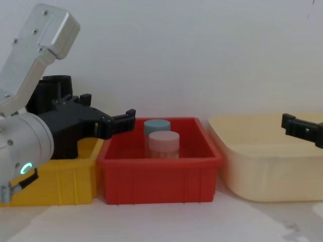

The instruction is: Pick up the garbage bag with the one hand and transfer it to the other hand.

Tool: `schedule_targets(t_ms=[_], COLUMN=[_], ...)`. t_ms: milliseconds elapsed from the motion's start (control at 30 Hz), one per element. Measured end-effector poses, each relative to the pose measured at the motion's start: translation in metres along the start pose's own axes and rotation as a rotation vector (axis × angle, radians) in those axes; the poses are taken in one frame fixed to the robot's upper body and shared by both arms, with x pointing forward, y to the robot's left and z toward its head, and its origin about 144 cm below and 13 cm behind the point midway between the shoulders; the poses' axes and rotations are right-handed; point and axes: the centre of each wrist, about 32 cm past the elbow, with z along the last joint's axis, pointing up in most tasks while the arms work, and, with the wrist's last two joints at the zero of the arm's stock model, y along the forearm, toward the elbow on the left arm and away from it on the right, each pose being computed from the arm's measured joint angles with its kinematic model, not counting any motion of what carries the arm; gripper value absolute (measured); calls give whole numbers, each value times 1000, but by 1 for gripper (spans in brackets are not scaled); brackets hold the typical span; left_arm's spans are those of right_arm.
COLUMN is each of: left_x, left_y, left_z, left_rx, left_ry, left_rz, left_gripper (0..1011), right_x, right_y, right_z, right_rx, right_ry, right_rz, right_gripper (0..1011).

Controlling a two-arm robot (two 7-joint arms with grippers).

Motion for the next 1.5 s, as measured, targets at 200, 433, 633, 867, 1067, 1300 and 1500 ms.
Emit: schedule_targets(t_ms=[200, 433, 633, 867, 1067, 1300, 1500], left_x=[0, 0, 0, 0, 0, 0, 0], left_y=[0, 0, 0, 0, 0, 0, 0], left_z=[0, 0, 0, 0, 0, 0, 0], left_rx=[0, 0, 0, 0, 0, 0, 0], left_ry=[0, 0, 0, 0, 0, 0, 0], left_rz=[0, 0, 0, 0, 0, 0, 0], left_gripper=[1001, 1001, 1001, 1002, 1002, 1001, 1001], right_x=[0, 0, 0, 0, 0, 0, 0], right_y=[0, 0, 0, 0, 0, 0, 0], right_z=[0, 0, 0, 0, 0, 0, 0], right_rx=[0, 0, 0, 0, 0, 0, 0], right_ry=[0, 0, 0, 0, 0, 0, 0], right_rz=[0, 0, 0, 0, 0, 0, 0], right_gripper=[1004, 1004, 1004, 1004, 1004, 1004, 1004])
